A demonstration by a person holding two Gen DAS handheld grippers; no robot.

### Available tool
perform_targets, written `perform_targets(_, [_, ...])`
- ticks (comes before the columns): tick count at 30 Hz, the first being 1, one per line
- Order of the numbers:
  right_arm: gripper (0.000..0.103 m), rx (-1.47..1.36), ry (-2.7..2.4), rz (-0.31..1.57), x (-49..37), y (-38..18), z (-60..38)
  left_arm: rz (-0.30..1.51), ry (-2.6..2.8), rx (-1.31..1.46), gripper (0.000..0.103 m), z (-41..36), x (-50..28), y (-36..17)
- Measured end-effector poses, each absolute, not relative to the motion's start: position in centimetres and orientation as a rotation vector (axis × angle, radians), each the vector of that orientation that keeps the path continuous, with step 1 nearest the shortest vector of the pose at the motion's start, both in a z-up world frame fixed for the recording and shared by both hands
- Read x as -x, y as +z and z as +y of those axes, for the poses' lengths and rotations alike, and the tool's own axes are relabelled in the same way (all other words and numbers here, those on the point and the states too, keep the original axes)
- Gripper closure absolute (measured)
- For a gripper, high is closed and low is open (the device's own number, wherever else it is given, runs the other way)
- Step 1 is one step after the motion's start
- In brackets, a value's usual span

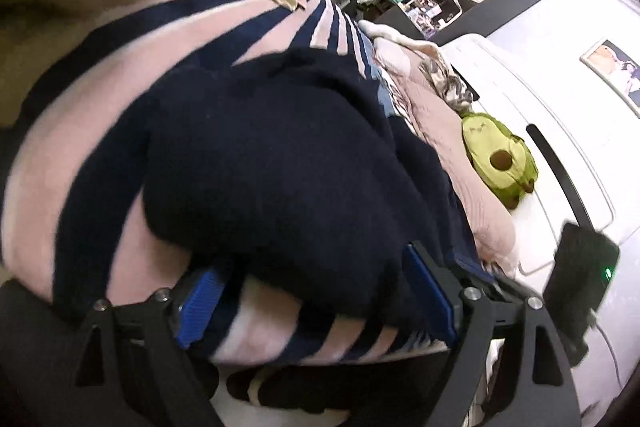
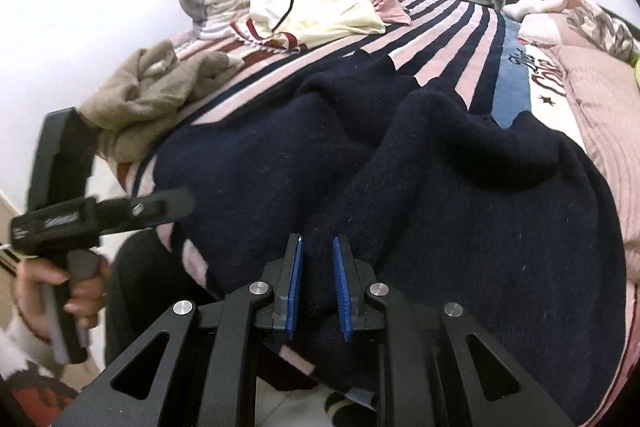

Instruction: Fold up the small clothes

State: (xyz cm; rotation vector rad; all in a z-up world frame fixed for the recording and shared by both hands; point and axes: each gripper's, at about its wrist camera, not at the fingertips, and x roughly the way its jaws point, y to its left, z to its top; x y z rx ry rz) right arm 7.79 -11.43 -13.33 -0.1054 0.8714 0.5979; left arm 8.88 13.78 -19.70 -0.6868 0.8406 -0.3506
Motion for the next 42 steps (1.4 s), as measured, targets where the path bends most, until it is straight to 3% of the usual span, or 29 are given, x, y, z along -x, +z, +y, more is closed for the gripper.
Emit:
perform_targets(3, [0.09, 0.051, 0.631, 0.862, -7.4, -12.9, -12.3, 0.83, -0.324, 0.693, 0.026, 13.5, -10.6, -19.7])
perform_targets(5, [0.09, 0.034, 0.641, 0.858, -7.2, -12.7, -12.6, 0.828, -0.289, 0.684, 0.049, 13.3, -11.7, -19.9])
perform_targets(8, [0.09, 0.033, 0.65, 0.859, -7.0, -12.6, -12.8, 0.813, -0.289, 0.676, 0.068, 13.1, -12.6, -19.6])
perform_targets(11, [0.09, 0.026, 0.658, 0.864, -6.9, -12.7, -13.1, 0.758, -0.312, 0.579, 0.075, 12.1, -12.5, -17.5])
perform_targets(21, [0.088, -0.05, 0.669, 0.863, -7.3, -13.3, -14.9, 0.585, -0.453, 0.316, 0.077, 6.1, -11.9, -9.8])
perform_targets(25, [0.079, -0.095, 0.664, 0.827, -7.2, -12.6, -17.2, 0.544, -0.502, 0.238, 0.078, 3.2, -11.6, -7.5])
perform_targets(29, [0.079, -0.141, 0.593, 0.759, -7.0, -11.2, -21.8, 0.528, -0.563, 0.154, 0.079, -1.1, -11.8, -6.1])
perform_targets(36, [0.078, -0.207, 0.413, 0.64, -6.0, -9.1, -30.5, 0.583, -0.695, 0.024, 0.08, -9.9, -11.9, -6.6])
perform_targets(42, [0.075, -0.257, 0.286, 0.609, -4.5, -9.4, -35.7, 0.725, -0.779, -0.119, 0.079, -17.1, -11.4, -11.2])
